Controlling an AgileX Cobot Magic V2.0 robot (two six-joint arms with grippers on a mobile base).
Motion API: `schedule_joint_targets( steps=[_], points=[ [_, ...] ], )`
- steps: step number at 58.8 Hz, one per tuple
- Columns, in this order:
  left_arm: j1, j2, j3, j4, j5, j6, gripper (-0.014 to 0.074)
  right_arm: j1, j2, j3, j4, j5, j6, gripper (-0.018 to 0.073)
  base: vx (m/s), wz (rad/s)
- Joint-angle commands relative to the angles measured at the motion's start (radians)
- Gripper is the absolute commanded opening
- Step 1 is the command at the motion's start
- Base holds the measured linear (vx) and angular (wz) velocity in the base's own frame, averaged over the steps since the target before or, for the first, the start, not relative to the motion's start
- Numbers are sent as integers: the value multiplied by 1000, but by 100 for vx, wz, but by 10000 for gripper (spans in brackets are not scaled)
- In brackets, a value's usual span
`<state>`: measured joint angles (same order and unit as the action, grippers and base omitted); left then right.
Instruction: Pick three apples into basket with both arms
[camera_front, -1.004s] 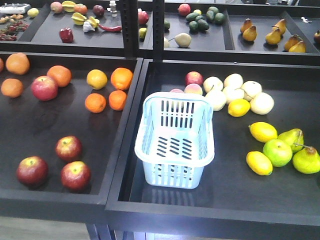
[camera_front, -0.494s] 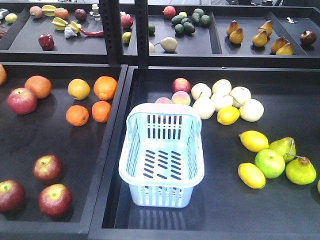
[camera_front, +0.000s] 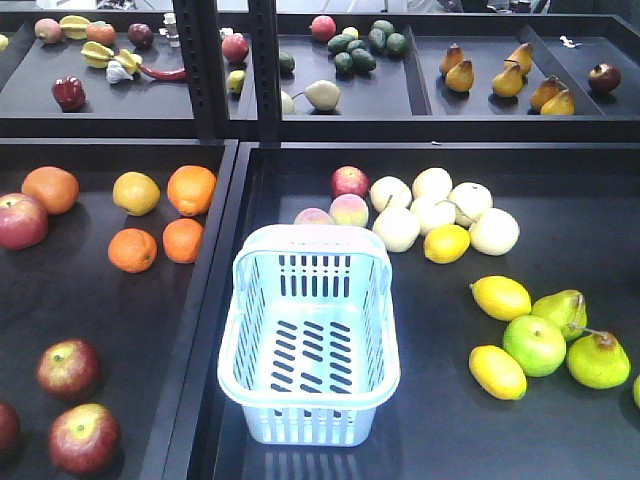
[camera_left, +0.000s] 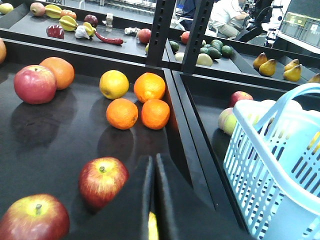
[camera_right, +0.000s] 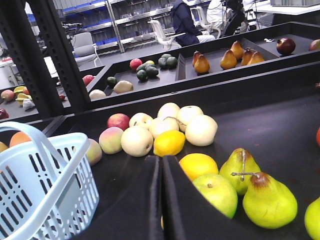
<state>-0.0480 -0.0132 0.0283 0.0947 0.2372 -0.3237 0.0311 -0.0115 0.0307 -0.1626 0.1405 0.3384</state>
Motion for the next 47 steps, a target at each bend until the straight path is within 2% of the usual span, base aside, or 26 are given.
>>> schedule_joint_targets(
  steps=[1, 47],
  points=[
    [-5, -13, -25, -2, -74, -7, -6, -6, -12, 11, -14, -72, -9, -5, 6, -4],
    [-5, -13, -25, -2, -74, -7, -6, -6, -12, 11, -14, -72, -9, -5, 6, -4]
  ],
)
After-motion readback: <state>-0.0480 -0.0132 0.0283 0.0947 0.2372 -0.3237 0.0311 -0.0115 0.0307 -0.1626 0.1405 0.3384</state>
